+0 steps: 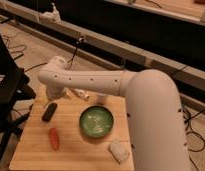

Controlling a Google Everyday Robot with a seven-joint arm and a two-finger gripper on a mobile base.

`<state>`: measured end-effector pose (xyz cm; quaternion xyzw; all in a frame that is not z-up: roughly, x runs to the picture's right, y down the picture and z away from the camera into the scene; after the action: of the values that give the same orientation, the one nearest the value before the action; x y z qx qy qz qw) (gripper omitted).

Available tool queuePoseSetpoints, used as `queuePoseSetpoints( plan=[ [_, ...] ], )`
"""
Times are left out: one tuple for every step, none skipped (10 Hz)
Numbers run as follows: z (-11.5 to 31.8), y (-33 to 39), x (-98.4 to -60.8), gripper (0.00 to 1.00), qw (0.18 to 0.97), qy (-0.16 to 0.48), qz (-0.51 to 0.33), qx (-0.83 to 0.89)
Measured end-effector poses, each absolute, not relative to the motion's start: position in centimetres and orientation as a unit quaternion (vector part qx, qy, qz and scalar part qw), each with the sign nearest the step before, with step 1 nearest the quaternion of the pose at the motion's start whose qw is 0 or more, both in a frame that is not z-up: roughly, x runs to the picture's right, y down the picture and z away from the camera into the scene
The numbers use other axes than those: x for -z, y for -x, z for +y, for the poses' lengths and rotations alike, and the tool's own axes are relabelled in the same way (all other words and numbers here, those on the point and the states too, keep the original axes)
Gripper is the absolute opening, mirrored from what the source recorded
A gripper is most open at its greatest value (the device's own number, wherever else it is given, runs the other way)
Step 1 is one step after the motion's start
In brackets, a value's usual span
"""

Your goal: Place the eraser on the white sponge

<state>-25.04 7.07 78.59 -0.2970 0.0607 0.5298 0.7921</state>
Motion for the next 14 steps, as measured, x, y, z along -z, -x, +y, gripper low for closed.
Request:
queuePoseSetpoints(
  plan=[
    [7.8,27.6,-79.2,0.80,0.791,0.305,0.058,-0.527],
    [8.3,29.3,-79.3,0.80,0.792,0.312,0.053,-0.523],
    [8.8,30.6,-79.4,0.80,0.791,0.319,0.050,-0.520],
    [8.6,30.4,-79.5,0.80,0.791,0.317,0.050,-0.521],
    [8.6,30.3,-79.6,0.80,0.791,0.316,0.050,-0.521],
    [8.7,30.4,-79.5,0.80,0.791,0.317,0.050,-0.520],
    [8.7,30.5,-79.7,0.80,0.790,0.317,0.051,-0.522],
    [8.8,30.3,-80.4,0.80,0.787,0.314,0.057,-0.528],
    [9.1,30.3,-81.5,0.80,0.778,0.315,0.066,-0.540],
    [9.6,30.6,-82.9,0.80,0.764,0.320,0.078,-0.555],
    [10.2,30.9,-84.0,0.80,0.751,0.325,0.087,-0.568],
    [10.6,31.0,-85.1,0.80,0.740,0.331,0.093,-0.578],
    [11.1,31.0,-86.5,0.80,0.727,0.340,0.101,-0.588],
    [11.8,31.3,-87.5,0.80,0.720,0.347,0.108,-0.592]
  ],
)
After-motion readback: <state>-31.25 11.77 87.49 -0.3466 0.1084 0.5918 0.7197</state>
